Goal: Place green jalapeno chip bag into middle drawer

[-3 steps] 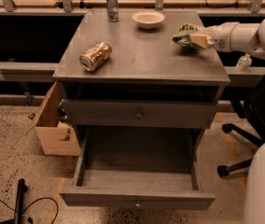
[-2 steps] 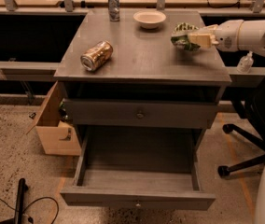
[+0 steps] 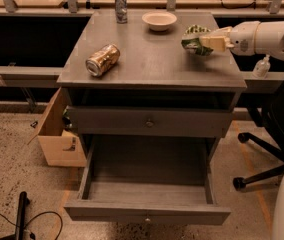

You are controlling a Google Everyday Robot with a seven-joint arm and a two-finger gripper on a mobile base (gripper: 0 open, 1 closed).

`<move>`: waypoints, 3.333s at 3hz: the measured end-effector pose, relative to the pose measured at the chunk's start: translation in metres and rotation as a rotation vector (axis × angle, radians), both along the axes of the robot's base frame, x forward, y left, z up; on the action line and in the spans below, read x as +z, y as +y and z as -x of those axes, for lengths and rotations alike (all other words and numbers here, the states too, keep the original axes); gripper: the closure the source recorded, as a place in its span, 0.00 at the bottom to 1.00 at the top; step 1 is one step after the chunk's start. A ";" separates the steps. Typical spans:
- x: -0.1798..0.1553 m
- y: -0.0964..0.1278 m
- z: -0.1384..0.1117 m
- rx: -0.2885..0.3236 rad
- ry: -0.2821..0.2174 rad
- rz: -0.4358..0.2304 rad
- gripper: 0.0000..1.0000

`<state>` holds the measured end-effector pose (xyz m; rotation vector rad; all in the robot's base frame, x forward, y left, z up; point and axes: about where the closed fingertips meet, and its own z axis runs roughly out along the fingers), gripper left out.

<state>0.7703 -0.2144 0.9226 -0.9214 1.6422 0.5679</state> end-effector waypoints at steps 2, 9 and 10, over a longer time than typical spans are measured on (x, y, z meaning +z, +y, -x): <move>0.082 0.005 0.108 0.072 -0.076 -0.104 1.00; -0.191 0.156 0.237 0.258 0.339 -0.175 1.00; -0.261 0.166 0.230 0.270 0.414 -0.178 1.00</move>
Offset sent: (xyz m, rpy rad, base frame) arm -0.2462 0.0863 -0.0257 0.1917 0.2243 0.2040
